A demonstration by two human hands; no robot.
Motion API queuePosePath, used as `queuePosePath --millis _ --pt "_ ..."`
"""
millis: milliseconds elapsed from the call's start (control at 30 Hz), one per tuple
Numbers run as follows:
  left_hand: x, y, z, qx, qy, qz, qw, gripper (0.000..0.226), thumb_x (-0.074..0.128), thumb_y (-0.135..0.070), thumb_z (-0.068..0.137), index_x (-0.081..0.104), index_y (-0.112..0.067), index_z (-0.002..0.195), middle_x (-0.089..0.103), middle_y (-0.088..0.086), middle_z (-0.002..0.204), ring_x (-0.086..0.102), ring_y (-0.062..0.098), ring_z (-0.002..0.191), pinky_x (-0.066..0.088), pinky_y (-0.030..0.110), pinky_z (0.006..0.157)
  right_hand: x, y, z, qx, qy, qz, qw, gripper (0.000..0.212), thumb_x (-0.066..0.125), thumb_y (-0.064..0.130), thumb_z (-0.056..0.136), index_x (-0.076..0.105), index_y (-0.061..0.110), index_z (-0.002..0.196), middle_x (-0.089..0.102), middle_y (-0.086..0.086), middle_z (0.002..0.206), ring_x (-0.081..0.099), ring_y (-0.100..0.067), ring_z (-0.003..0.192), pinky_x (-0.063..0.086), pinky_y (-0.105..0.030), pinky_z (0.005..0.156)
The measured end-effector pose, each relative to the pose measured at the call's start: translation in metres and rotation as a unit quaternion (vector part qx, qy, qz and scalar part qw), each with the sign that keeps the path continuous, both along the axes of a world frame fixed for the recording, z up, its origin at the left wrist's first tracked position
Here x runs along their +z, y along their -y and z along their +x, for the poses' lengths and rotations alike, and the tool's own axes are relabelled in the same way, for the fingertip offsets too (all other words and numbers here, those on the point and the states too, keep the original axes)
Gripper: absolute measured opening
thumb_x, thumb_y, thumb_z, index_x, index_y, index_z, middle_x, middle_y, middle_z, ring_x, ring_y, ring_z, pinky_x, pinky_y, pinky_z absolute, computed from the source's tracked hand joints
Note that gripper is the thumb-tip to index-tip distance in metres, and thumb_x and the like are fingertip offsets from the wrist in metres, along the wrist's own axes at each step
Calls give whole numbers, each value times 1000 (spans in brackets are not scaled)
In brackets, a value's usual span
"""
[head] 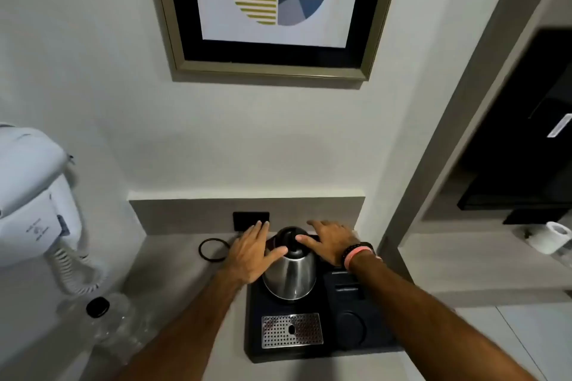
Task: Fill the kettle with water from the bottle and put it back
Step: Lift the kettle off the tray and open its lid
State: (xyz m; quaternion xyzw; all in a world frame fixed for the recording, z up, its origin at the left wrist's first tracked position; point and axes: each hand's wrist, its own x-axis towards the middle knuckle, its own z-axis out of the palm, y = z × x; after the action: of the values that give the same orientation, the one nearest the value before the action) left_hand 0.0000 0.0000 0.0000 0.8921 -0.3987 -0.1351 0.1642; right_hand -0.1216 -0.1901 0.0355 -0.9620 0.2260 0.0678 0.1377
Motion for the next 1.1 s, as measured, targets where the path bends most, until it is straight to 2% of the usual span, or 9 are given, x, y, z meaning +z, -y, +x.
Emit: queuePosePath --millis 133,233,300,600,767,867,967,1033,1100 --pt "-29 -3 -12 27 -82 12 996 126 47 -94 64 4 -23 158 22 6 164 31 28 145 32 43 113 -14 -11 5 -56 -23 20 998 87 31 88 82 51 25 139 64 -11 135 57 -36 125 44 -55 104" --pt "-43 4 -16 66 -145 -30 987 142 59 -96 46 -1 -31 157 37 6 158 42 30 139 41 44 106 -22 -17 15 -87 -13 22 996 96 32 95 71 59 23 128 67 -12 124 59 -36 117 51 -53 96" --pt "-46 6 -17 85 -159 -58 982 144 64 -94 40 0 -36 155 42 4 154 45 28 137 44 45 103 -25 -19 20 -98 1 17 995 95 35 92 70 62 19 124 68 -14 121 60 -37 114 53 -49 93" --pt "-53 13 -34 126 -190 -166 959 116 86 -60 58 14 -42 148 50 2 147 54 28 127 48 42 95 -44 -14 18 -100 74 -30 992 76 33 81 74 68 19 101 73 -7 97 65 -32 92 51 -38 75" --pt "-53 11 -34 145 -207 -181 951 117 90 -53 59 17 -38 150 53 -1 145 54 27 128 48 47 99 -41 -7 15 -105 112 28 988 64 31 72 82 69 21 88 73 -8 85 66 -33 83 47 -37 68" --pt "-54 11 -34 155 -225 -181 945 124 90 -53 59 10 -39 152 51 -1 147 52 28 131 46 50 103 -41 4 8 -116 128 129 976 57 29 68 84 68 26 84 75 -6 90 66 -31 88 46 -39 72" --pt "-56 11 -35 168 -247 -183 937 137 90 -55 57 -4 -37 155 52 -2 147 51 28 132 44 50 105 -48 12 -7 -167 179 270 931 54 32 65 83 66 24 76 73 1 89 65 -28 90 51 -43 83" --pt "-58 11 -35 174 -265 -186 930 139 91 -55 54 -1 -34 156 52 -2 147 50 26 133 44 50 106 -54 14 -12 -183 195 324 907 52 37 59 90 71 19 87 75 0 96 68 -26 98 52 -46 95" --pt "-59 13 -37 184 -279 -195 922 136 92 -57 46 13 -33 154 53 -2 144 51 23 131 46 50 105 -57 14 -12 -182 200 342 900 50 38 54 95 72 18 95 76 -1 102 68 -24 103 51 -49 100"
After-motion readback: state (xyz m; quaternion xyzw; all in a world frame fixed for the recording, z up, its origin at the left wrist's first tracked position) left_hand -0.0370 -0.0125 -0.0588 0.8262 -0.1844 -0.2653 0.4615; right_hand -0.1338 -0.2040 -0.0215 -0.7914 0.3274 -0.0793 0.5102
